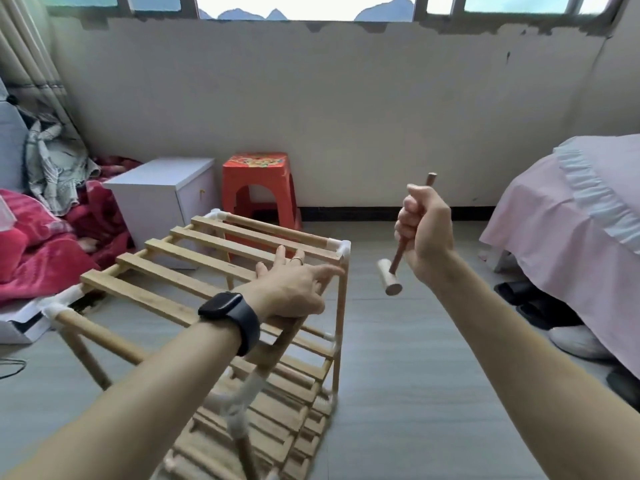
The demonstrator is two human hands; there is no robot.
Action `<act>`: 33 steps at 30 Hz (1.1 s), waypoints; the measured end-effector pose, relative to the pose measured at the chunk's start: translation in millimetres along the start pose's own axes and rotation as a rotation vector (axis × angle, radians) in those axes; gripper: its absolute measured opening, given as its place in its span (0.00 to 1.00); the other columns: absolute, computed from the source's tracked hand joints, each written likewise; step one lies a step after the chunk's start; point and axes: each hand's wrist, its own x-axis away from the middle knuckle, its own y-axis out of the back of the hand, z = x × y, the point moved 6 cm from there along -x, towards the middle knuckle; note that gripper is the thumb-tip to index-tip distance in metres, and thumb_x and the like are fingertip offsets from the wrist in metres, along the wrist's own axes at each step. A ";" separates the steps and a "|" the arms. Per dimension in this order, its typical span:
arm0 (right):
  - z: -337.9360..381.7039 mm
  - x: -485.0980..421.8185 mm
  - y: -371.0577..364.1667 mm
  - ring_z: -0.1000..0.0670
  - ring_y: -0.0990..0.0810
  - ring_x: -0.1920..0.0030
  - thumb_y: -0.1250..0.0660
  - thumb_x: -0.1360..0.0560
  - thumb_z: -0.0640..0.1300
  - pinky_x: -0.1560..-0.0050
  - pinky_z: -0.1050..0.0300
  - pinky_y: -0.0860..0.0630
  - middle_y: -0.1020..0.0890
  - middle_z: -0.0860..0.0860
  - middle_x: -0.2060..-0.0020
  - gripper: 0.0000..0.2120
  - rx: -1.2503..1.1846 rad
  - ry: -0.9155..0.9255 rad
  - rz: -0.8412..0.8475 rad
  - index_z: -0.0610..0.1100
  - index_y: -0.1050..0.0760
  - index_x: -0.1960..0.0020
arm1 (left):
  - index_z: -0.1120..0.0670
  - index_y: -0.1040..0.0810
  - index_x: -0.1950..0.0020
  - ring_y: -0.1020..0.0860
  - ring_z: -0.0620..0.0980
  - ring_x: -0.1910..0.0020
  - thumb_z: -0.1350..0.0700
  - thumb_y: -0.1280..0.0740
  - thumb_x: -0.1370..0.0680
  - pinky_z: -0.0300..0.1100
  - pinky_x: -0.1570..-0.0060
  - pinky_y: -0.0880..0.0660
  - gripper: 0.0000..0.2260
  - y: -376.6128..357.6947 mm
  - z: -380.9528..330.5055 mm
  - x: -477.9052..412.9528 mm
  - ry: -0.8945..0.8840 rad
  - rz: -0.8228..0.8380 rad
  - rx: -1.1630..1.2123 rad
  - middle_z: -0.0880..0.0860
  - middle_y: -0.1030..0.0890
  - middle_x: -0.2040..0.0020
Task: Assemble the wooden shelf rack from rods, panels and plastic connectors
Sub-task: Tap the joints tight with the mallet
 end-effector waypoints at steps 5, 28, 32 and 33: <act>11.3 -18.7 -32.5 0.51 0.44 0.79 0.35 0.25 0.49 0.76 0.60 0.43 0.41 0.53 0.79 0.23 -0.079 0.065 0.008 0.51 0.40 0.75 | 0.32 0.29 0.45 0.22 0.46 0.49 0.36 0.35 0.29 0.51 0.48 0.25 0.14 29.6 13.3 19.5 -0.068 -0.124 0.179 0.46 0.21 0.44; -18.5 -25.0 -118.3 0.54 0.41 0.81 0.37 0.22 0.42 0.78 0.61 0.43 0.39 0.56 0.81 0.26 0.178 0.294 0.147 0.53 0.41 0.76 | 0.48 0.51 0.17 0.57 0.56 0.18 0.44 0.59 0.16 0.69 0.26 0.63 0.27 4.4 30.8 -28.7 0.247 -0.307 -0.004 0.52 0.52 0.17; -15.8 -28.1 -113.7 0.52 0.41 0.80 0.36 0.22 0.41 0.77 0.58 0.45 0.38 0.55 0.80 0.22 0.134 0.272 0.090 0.50 0.39 0.72 | 0.49 0.51 0.17 0.57 0.56 0.18 0.44 0.59 0.16 0.69 0.26 0.63 0.27 3.9 31.3 -27.6 0.233 -0.313 -0.012 0.52 0.51 0.17; -13.5 -31.2 -110.7 0.52 0.42 0.79 0.36 0.22 0.42 0.77 0.57 0.45 0.38 0.54 0.80 0.22 0.097 0.285 0.083 0.50 0.39 0.72 | 0.49 0.51 0.17 0.57 0.56 0.18 0.44 0.59 0.16 0.69 0.26 0.63 0.27 4.7 32.6 -27.8 0.236 -0.320 -0.007 0.52 0.51 0.17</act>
